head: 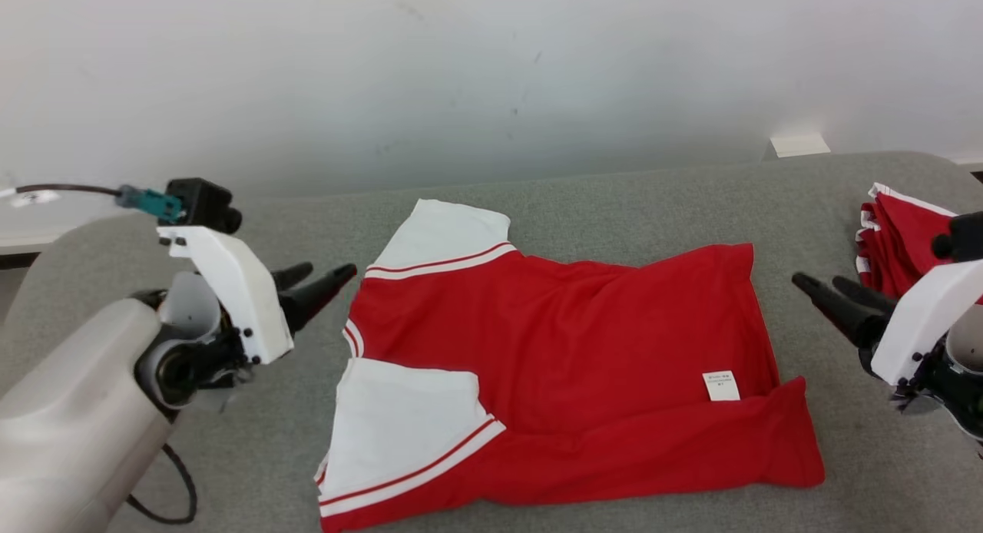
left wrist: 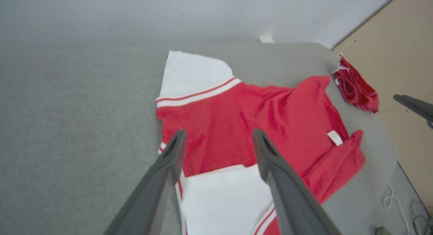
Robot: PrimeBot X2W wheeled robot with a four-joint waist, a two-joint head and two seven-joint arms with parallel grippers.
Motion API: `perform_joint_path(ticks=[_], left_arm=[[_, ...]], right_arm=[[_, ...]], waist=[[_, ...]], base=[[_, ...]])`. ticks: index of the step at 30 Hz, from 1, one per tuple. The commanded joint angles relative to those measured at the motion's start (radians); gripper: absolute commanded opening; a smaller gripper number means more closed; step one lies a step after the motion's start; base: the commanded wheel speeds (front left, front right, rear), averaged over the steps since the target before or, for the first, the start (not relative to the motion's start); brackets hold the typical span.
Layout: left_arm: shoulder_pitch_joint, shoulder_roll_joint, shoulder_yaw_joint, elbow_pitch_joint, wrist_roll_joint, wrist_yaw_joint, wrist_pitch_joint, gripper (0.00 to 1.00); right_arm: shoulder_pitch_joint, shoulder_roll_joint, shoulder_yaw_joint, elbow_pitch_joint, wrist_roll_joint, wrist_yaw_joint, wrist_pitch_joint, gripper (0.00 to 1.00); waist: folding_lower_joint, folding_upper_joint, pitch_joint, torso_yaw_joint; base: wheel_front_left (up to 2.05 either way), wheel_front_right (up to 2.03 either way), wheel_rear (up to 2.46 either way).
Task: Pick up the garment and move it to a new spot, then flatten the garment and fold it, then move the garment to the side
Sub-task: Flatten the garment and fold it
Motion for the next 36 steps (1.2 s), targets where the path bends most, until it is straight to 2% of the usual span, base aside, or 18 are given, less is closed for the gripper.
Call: perform_joint_path(ticks=[1,2,6,7,10,12,15,18,20,22,25,27,36], left_arm=[[0.036,0.014,0.015,-0.01,0.026,0.009,-0.072,1.0],[0.036,0.014,0.015,-0.01,0.026,0.009,-0.072,1.0],[0.097,0.027,0.042,-0.076,0.102,0.068,-0.276,1.0],[0.115,0.035,0.045,-0.097,0.127,0.091,-0.323,1.0],[0.181,0.052,0.055,-0.158,0.201,0.175,-0.472,1.0],[0.251,0.048,0.07,-0.205,0.208,0.225,-0.558,1.0],[0.343,0.052,0.108,-0.28,0.249,0.305,-0.617,1.0],[0.447,0.028,0.167,-0.359,0.307,0.366,-0.627,1.0],[0.522,-0.002,0.216,-0.408,0.359,0.398,-0.628,1.0],[0.59,-0.027,0.237,-0.437,0.416,0.42,-0.627,1.0],[0.675,-0.071,0.252,-0.446,0.466,0.429,-0.627,1.0],[0.715,-0.094,0.256,-0.422,0.486,0.419,-0.627,1.0],[0.711,-0.17,0.215,-0.224,0.468,0.321,-0.603,1.0]], right_arm=[[0.032,-0.023,-0.022,-0.031,-0.032,-0.002,-0.1,1.0],[0.032,-0.023,-0.022,-0.031,-0.032,-0.002,-0.1,1.0],[0.116,-0.06,-0.066,-0.108,-0.139,-0.002,-0.402,1.0],[0.145,-0.069,-0.077,-0.117,-0.161,-0.002,-0.445,1.0],[0.219,-0.072,-0.159,-0.13,-0.226,-0.002,-0.494,1.0],[0.277,-0.056,-0.281,-0.15,-0.314,-0.002,-0.497,1.0],[0.423,0.0,-0.497,-0.191,-0.489,-0.002,-0.496,1.0],[0.571,0.083,-0.695,-0.263,-0.679,-0.002,-0.496,1.0],[0.677,0.151,-0.791,-0.306,-0.78,-0.002,-0.496,1.0],[0.767,0.204,-0.841,-0.331,-0.86,-0.002,-0.496,1.0],[0.841,0.275,-0.882,-0.344,-0.937,-0.002,-0.493,1.0],[0.867,0.311,-0.893,-0.329,-0.969,-0.002,-0.477,1.0],[0.797,0.381,-0.901,-0.14,-1.018,-0.002,-0.386,1.0]], waist=[[-0.0001,0.0,-0.013,0.005],[-0.0001,0.0,-0.013,0.005],[-0.0001,0.0,-0.031,0.011],[-0.0001,0.0,-0.034,0.014],[-0.0001,0.0,-0.045,0.019],[-0.0001,0.0,-0.051,0.015],[-0.0001,0.0,-0.051,0.014],[-0.0001,0.0,-0.047,0.018],[-0.0001,0.0,-0.043,0.023],[-0.0001,0.0,-0.041,0.026],[-0.0001,0.0,-0.036,0.029],[-0.0001,0.0,-0.032,0.029],[-0.0001,0.0,-0.021,0.038]], base=[[0.0,0.0,0.0],[0.0,0.0,0.0],[0.0,0.0,0.0],[0.0,0.0,0.0],[0.0,0.0,0.0],[0.0,0.0,0.0],[0.0,0.0,0.0],[0.0,0.0,0.0],[0.0,0.0,0.0],[0.0,0.0,0.0],[0.0,0.0,0.0],[0.0,0.0,0.0],[0.0,0.0,0.0]])
